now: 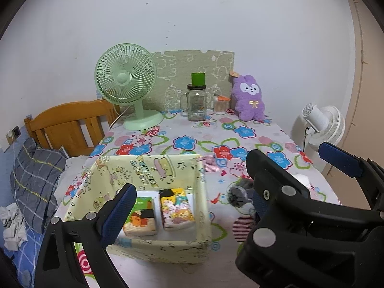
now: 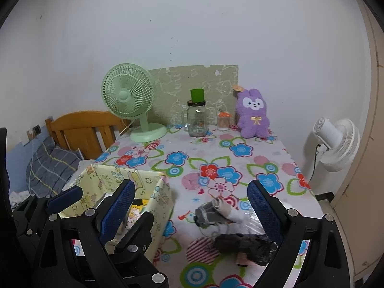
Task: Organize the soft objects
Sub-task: 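Withdraw both tools from the box back toward the remaining items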
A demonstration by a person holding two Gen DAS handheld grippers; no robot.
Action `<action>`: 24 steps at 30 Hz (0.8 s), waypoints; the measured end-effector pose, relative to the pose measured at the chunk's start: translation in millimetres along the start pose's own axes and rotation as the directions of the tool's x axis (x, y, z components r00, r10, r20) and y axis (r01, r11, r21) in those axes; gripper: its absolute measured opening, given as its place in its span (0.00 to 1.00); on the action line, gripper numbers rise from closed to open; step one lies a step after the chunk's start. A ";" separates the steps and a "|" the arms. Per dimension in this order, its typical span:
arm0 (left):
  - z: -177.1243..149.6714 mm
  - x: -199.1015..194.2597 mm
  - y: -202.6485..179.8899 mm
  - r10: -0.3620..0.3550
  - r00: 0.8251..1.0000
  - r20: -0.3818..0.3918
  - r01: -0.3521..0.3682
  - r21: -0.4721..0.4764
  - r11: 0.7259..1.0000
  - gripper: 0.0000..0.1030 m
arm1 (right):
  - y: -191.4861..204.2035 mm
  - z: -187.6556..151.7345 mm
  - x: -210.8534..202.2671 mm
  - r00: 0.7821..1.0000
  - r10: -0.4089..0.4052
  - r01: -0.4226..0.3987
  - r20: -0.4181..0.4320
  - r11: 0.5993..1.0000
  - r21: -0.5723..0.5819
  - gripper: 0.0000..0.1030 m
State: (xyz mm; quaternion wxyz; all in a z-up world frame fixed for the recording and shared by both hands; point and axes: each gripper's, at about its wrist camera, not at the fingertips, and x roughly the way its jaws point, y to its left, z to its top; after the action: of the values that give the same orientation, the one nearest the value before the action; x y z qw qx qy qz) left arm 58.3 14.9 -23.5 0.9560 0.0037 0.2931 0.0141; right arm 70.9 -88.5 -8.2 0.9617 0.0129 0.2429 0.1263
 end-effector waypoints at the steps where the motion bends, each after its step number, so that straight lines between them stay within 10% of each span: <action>1: -0.4 -0.6 -2.0 -0.003 1.000 0.002 0.003 0.001 1.000 0.96 | -2.7 -0.7 -2.2 1.000 -0.002 0.002 0.003 1.000 0.001 0.94; 24: -18.6 -7.5 -64.5 -0.092 0.995 0.031 0.090 0.057 0.994 0.96 | -56.2 -27.2 -32.4 0.997 -0.072 0.071 0.028 0.997 0.039 0.94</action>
State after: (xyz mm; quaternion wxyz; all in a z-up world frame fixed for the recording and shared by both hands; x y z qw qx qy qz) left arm 43.3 -49.8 -35.7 0.9599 0.0171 0.2772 -0.0375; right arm 43.9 -152.0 -22.0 0.9687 0.0243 0.2315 0.0868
